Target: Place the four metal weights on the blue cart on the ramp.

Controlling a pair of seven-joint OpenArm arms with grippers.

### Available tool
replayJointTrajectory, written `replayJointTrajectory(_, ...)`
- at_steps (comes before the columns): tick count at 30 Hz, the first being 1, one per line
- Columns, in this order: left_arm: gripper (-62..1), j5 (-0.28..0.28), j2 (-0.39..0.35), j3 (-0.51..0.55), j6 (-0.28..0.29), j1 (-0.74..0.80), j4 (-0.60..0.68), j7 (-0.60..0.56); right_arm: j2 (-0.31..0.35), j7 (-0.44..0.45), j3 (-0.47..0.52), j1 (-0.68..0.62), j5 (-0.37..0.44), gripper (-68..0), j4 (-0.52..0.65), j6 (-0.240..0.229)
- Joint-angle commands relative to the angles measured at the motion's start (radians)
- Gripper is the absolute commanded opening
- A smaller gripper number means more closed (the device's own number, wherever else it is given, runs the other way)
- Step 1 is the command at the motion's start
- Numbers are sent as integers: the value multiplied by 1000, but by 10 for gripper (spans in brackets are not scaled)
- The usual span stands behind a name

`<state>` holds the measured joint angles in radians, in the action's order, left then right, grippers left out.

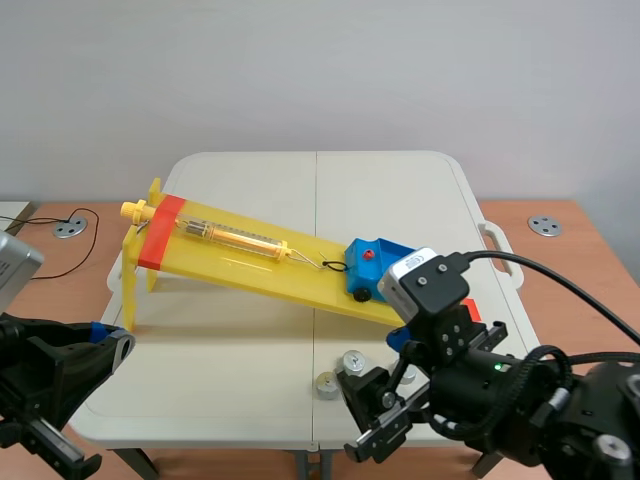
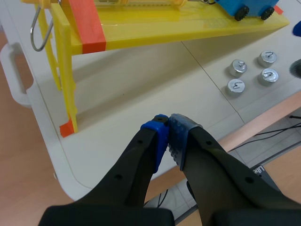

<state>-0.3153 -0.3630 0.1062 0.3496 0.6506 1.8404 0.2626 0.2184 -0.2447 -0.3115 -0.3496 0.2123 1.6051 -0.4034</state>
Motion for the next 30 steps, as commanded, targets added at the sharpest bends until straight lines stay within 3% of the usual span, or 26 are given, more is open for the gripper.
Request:
replayJointTrajectory(1,-573,-55,17,16,20,-6,68,-85,-23,86,8,80,-16,-273,35,11)
replayJointTrajectory(5,-573,-55,16,16,20,-6,68,-85,-60,87,-26,128,-60,-342,-19,11)
replayJointTrajectory(20,-573,-55,16,16,20,-6,68,-82,-140,117,-127,242,-185,-344,-179,76)
replayJointTrajectory(30,-573,-55,16,16,20,-6,68,-81,-174,166,-173,298,-230,-354,-299,76)
